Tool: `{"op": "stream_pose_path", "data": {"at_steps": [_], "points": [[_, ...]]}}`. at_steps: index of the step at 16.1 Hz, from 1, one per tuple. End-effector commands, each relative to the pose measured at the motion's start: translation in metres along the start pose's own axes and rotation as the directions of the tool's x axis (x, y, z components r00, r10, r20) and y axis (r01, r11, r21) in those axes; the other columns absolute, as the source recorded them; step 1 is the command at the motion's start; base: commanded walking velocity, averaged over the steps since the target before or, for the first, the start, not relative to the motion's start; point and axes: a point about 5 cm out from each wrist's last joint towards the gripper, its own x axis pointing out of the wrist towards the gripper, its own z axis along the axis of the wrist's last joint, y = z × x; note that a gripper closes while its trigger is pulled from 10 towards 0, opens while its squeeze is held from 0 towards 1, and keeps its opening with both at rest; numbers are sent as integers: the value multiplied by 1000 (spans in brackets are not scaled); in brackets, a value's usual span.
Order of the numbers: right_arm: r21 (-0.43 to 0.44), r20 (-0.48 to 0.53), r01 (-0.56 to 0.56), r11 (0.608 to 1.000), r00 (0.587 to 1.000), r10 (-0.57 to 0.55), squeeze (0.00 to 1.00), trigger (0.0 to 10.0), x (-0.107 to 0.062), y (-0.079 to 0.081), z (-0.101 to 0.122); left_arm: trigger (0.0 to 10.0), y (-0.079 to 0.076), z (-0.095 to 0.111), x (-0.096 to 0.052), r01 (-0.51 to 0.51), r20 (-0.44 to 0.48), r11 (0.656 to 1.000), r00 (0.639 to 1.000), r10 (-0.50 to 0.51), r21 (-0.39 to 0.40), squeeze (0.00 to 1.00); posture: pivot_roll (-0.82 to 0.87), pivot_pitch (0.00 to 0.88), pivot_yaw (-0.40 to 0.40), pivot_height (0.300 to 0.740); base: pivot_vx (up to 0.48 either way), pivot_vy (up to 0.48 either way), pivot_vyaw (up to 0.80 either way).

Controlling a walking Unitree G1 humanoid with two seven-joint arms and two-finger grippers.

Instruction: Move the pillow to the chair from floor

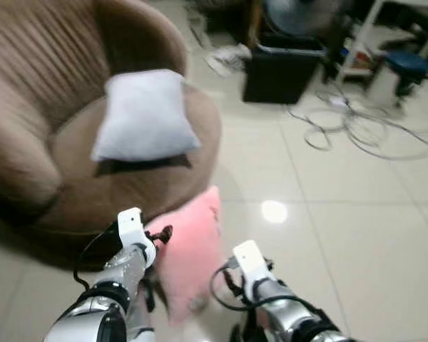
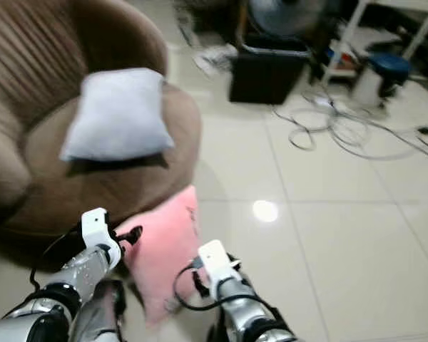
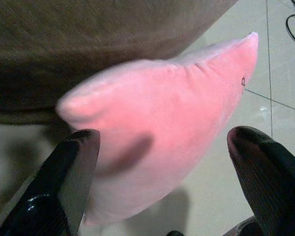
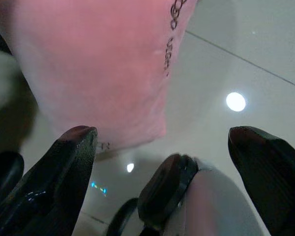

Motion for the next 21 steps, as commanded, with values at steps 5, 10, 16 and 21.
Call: {"op": "stream_pose_path", "data": {"at_steps": [5,10,16,21], "points": [[-45,428,196,979,890,-159,0,10000,-65,-133,78,10000,5,20,-3,-106,203,981,976,72,160,0,-81,144,-155,575,0,0,0],[82,613,140,987,773,-161,0,10000,-95,-169,133,10000,21,19,-10,-124,263,956,964,51,266,0,-42,133,-89,575,0,0,0],[49,510,-301,952,827,236,0,10000,-86,-134,118,10000,35,20,-11,-129,207,964,975,81,231,0,-30,142,-52,575,0,0,0],[-25,399,-241,970,887,231,0,10000,-82,-113,102,10000,25,7,-8,-83,141,957,989,45,277,0,-27,142,-86,560,0,0,0]]}}
